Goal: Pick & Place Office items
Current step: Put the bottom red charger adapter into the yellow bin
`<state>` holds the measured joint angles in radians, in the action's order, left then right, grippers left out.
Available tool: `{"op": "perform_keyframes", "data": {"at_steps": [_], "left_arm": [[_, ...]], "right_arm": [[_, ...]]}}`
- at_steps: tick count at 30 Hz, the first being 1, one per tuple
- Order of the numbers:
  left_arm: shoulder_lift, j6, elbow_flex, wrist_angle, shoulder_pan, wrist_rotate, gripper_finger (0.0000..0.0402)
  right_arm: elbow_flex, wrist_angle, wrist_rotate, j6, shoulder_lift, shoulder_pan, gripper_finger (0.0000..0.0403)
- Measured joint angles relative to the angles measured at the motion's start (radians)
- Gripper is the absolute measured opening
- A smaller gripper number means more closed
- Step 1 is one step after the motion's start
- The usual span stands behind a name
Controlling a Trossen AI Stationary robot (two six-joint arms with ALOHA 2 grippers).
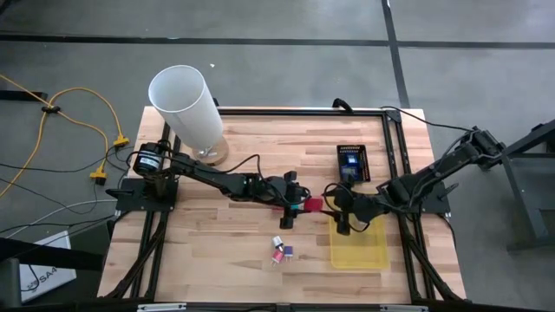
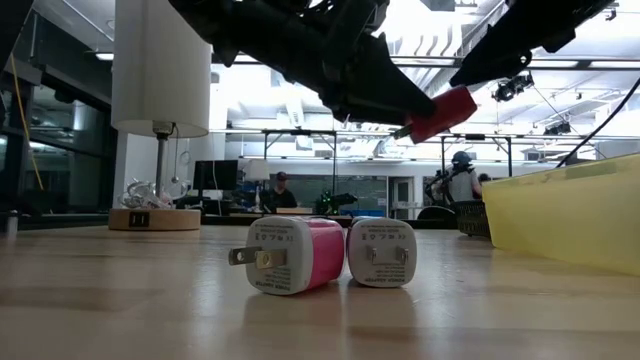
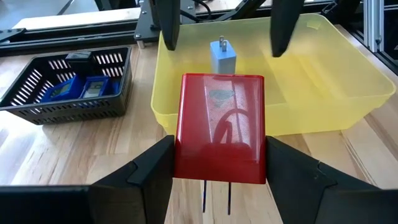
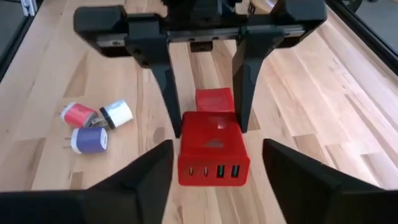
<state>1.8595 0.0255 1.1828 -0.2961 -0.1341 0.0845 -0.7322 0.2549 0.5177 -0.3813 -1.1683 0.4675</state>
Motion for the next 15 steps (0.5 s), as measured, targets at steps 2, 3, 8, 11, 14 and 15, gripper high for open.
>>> {"op": "perform_keyframes", "data": {"at_steps": [2,3,8,11,14,15], "left_arm": [[0.0,0.0,0.0,0.003,0.0,0.0,0.0209],[0.0,0.0,0.0,0.004,0.0,0.0,0.0209],[0.0,0.0,0.0,0.004,0.0,0.0,0.0209],[0.0,0.0,0.0,0.004,0.0,0.0,0.0209],[0.0,0.0,0.0,0.003,0.0,0.0,0.0209],[0.0,0.0,0.0,0.002,0.0,0.0,0.0209]], "right_arm": [[0.0,0.014,-0.002,-0.007,0.0,0.001,0.0259],[0.0,0.022,-0.002,-0.015,0.0,0.001,0.027],[0.0,0.037,-0.002,-0.016,0.0,0.001,0.0317],[0.0,0.038,-0.002,-0.015,0.0,0.001,0.0337],[0.0,0.039,-0.002,-0.01,0.0,0.001,0.0347],[0.0,0.041,-0.001,-0.01,0.0,0.001,0.0348]]}}
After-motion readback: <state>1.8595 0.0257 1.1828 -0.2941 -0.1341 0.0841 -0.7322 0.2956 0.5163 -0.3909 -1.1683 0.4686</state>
